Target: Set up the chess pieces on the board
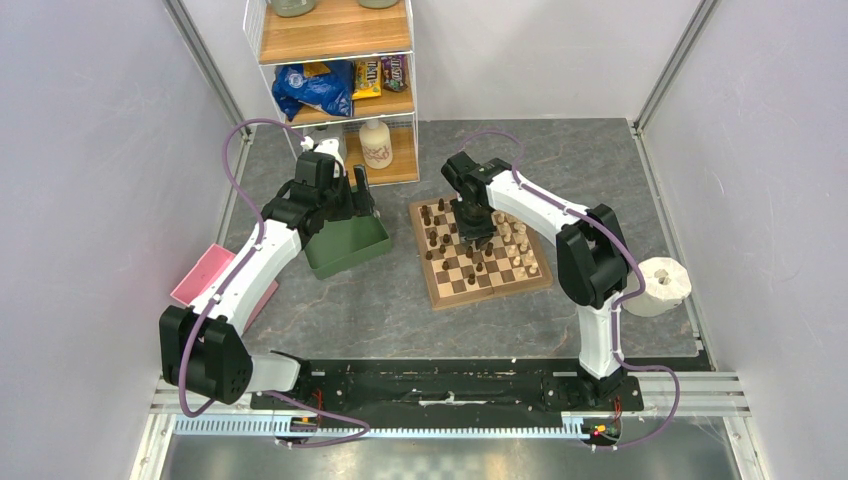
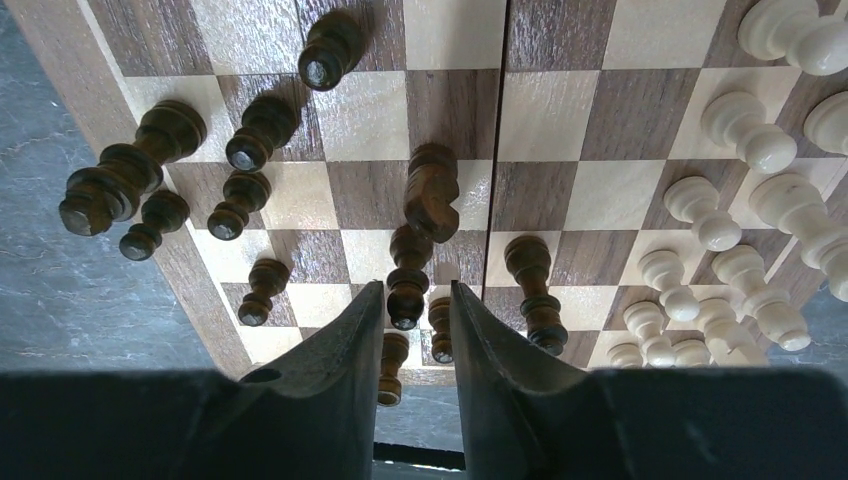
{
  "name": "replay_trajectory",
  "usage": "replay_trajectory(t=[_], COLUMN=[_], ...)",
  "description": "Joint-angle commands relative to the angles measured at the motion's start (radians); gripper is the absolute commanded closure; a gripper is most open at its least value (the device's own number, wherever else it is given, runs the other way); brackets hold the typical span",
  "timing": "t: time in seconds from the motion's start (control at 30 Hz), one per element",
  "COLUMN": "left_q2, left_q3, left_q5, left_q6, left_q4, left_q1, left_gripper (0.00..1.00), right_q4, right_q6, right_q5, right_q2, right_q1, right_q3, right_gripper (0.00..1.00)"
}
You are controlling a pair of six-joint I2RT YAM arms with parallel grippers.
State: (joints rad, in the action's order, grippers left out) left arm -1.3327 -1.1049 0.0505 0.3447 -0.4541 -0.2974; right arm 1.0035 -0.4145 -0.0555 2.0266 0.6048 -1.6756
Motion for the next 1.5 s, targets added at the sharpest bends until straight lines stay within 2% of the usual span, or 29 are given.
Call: replay_trajectory(t=[0.0, 0.23, 0.47, 0.73, 1.13, 1.47], left_q2=[-0.005, -0.004, -0.002, -0.001, 0.009, 0.005], left_q3=[0.005, 0.007, 0.007, 0.007, 0.011, 0.010], left_q5=[-0.005, -0.008, -0.006, -0.006, -0.009, -0.015], left_q6=[0.021, 0.023, 0.021, 0.023, 0.021, 0.024], left_q4=[0.037, 0.039, 0.038, 0.037, 0.037, 0.037], left_q1=[0.006, 0.005, 0.005, 0.004, 0.005, 0.005], left_gripper=[0.09, 0.09, 0.09, 0.09, 0.09, 0.09], right_q4=[0.016, 0.015, 0.035, 0.053, 0.037, 0.063], right_q6=[0.010, 0.016, 0.019, 0.032, 0.033, 0.037], right_q5=[-0.015, 0.006, 0.019, 0.046, 0.052, 0.052], right_q2=[-0.004, -0.005, -0.031, -0.088, 0.102, 0.191], right_q1=[0.000, -0.002, -0.001, -0.001, 0.000, 0.030], right_q3=[-0.006, -0.002, -0.030, -0.178, -0.449, -0.536], right_gripper=[0.62, 0.70, 0.88, 0.89, 0.88, 0.88])
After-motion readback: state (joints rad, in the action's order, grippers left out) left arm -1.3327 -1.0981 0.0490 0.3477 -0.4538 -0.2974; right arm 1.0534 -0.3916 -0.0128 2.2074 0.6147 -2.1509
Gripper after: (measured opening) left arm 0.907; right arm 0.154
